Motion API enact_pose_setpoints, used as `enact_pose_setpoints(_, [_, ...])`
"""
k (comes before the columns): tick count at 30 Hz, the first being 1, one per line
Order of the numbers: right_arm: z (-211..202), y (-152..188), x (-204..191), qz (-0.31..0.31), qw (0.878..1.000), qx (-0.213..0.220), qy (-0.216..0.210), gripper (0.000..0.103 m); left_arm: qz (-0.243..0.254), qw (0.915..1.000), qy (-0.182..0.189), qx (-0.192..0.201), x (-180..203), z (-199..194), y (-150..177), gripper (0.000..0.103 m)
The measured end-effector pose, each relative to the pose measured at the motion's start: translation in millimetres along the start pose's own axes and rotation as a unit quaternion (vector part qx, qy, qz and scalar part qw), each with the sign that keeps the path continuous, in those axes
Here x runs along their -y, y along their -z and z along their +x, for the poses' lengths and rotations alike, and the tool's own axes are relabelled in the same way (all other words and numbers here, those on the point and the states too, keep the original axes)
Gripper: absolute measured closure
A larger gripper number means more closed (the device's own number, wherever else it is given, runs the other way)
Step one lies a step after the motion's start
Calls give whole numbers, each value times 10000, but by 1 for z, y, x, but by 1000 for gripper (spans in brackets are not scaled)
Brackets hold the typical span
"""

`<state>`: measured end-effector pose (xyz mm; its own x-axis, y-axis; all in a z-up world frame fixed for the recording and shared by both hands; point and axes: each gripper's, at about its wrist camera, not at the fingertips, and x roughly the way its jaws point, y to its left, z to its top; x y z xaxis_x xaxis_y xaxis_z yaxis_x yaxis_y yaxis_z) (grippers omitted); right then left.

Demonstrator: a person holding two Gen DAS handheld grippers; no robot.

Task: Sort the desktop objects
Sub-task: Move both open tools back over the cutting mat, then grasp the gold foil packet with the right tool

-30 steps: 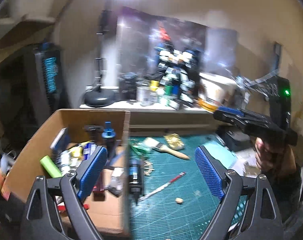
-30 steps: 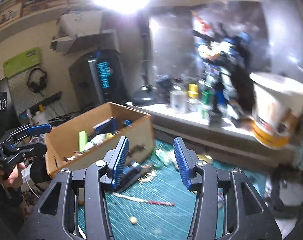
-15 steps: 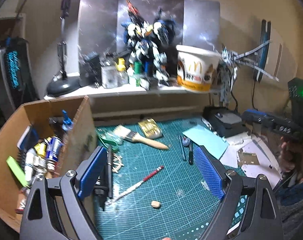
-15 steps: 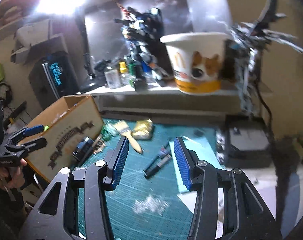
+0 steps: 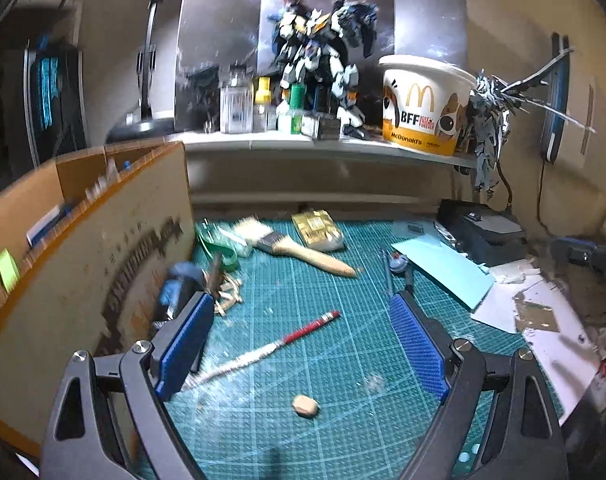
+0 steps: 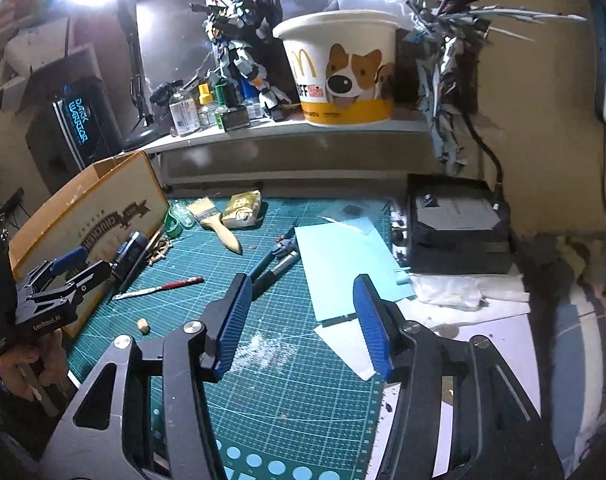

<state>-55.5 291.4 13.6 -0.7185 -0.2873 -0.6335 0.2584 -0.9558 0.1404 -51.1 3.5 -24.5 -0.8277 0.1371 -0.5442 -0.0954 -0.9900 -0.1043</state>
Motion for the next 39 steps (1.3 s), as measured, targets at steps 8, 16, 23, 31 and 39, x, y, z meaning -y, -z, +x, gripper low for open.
enact_pose_setpoints(8, [0,13,1,45,9999,-118,42,53,-363,9983,47,-455,-13,24,7,13])
enact_pose_setpoints(16, [6,16,1,51,9998,-213,3,52,-448,9972,-113,-583,-17,29,8,13])
enact_pose_setpoints(23, [14,6,-7,-134,9995,-258,-101,52,-348,9973,-179,-622,-16,27,11,13])
enact_pose_setpoints(31, [60,-15,-27,-241,9970,-413,-614,50,-368,9968,-310,-644,-21,27,9,13])
enact_pose_setpoints(39, [159,-56,-57,-390,9923,-813,-845,50,-359,9961,-433,-674,-28,36,1,13])
